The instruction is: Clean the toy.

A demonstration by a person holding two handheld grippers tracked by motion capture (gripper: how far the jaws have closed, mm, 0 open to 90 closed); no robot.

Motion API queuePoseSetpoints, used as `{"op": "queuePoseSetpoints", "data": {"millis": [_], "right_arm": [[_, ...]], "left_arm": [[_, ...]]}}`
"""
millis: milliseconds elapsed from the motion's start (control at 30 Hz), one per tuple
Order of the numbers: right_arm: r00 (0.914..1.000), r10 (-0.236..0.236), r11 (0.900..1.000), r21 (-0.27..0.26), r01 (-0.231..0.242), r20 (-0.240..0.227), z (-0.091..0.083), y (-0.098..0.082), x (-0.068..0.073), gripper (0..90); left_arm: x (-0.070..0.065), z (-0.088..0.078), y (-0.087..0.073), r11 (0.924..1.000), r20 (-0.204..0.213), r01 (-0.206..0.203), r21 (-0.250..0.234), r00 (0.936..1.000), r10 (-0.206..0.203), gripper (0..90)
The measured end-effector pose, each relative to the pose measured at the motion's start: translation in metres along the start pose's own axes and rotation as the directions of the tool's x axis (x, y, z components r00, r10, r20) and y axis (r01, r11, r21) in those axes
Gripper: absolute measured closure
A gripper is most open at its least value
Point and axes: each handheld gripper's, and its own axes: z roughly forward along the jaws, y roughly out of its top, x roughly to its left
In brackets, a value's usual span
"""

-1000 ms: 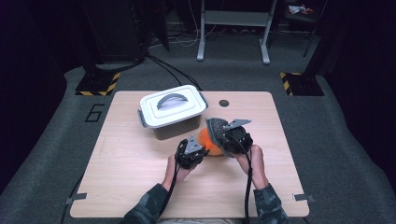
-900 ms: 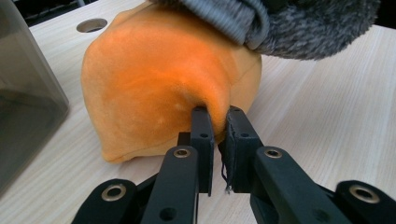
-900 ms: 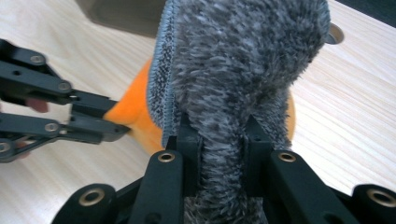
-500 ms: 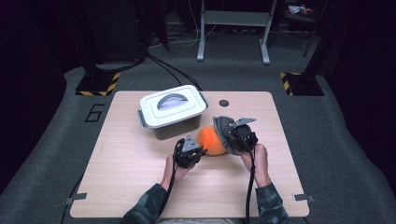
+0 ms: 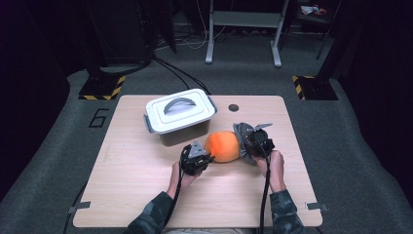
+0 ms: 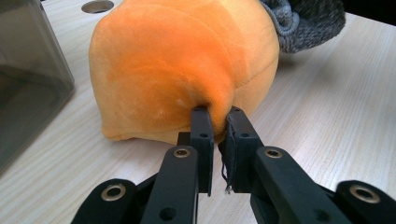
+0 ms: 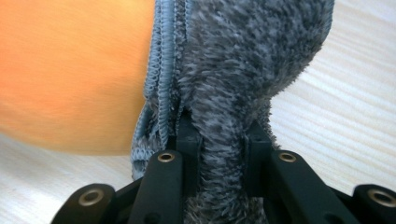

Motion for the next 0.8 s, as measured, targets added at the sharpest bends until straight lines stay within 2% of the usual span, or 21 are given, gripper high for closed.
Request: {"op": "queuePoseSetpoints", "data": {"millis": [300,333,433,533,633,733,800], "right_arm": [[0.9995,0.032,0.996,0.088,-0.032,-0.001,0.028,-0.011,-0.012,74.0],[0.9990,0.043,0.994,0.105,-0.042,-0.014,0.031,-0.013,-0.013,74.0],[0.9975,0.057,0.993,0.105,-0.053,-0.040,0.034,-0.018,-0.016,74.0],[0.9983,0.055,0.995,0.082,-0.053,-0.018,0.023,-0.017,-0.018,74.1],[0.9984,0.056,0.998,0.031,-0.056,-0.001,0.001,-0.014,-0.018,74.0],[0.9993,0.030,0.999,-0.034,-0.031,-0.022,-0.022,-0.008,-0.012,74.1],[0.9996,-0.006,0.998,-0.069,0.004,-0.026,-0.036,-0.003,-0.004,74.1]], "left_arm": [[0.000,0.000,0.000,1.0000,-0.004,0.000,0.002,1.0000,0.000,83.1],[0.001,-0.001,0.000,1.0000,-0.001,0.000,0.004,1.0000,0.000,83.0],[0.000,0.000,0.001,1.0000,-0.012,0.001,-0.002,0.9999,-0.001,83.0],[0.000,-0.001,0.001,1.0000,-0.004,0.006,0.002,1.0000,-0.006,83.0],[0.001,-0.001,0.002,1.0000,-0.005,0.007,0.004,1.0000,-0.007,82.9],[0.001,0.000,0.002,1.0000,-0.012,-0.003,-0.004,0.9999,0.003,82.9],[0.001,0.000,0.003,1.0000,-0.012,-0.005,-0.001,0.9999,0.005,82.9]]}}
